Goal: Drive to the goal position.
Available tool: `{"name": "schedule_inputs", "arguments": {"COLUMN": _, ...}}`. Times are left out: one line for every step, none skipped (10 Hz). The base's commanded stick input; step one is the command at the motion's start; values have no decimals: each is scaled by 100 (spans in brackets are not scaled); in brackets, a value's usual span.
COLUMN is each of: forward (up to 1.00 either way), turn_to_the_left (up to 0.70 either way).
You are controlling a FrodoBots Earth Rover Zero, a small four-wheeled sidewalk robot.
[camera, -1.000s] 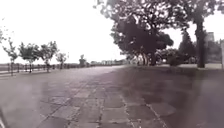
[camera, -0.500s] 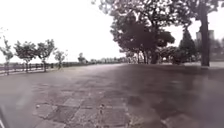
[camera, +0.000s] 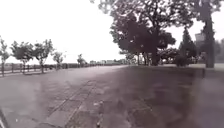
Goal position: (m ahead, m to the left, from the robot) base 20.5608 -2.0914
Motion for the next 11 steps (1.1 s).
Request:
{"name": "schedule_inputs", "arguments": {"forward": 100, "turn_to_the_left": 0}}
{"name": "schedule_inputs", "arguments": {"forward": 100, "turn_to_the_left": 0}}
{"name": "schedule_inputs", "arguments": {"forward": 100, "turn_to_the_left": 0}}
{"name": "schedule_inputs", "arguments": {"forward": 100, "turn_to_the_left": 0}}
{"name": "schedule_inputs", "arguments": {"forward": 100, "turn_to_the_left": 0}}
{"name": "schedule_inputs", "arguments": {"forward": 100, "turn_to_the_left": 0}}
{"name": "schedule_inputs", "arguments": {"forward": 100, "turn_to_the_left": 0}}
{"name": "schedule_inputs", "arguments": {"forward": 100, "turn_to_the_left": 0}}
{"name": "schedule_inputs", "arguments": {"forward": 100, "turn_to_the_left": 0}}
{"name": "schedule_inputs", "arguments": {"forward": 100, "turn_to_the_left": 0}}
{"name": "schedule_inputs", "arguments": {"forward": 100, "turn_to_the_left": 0}}
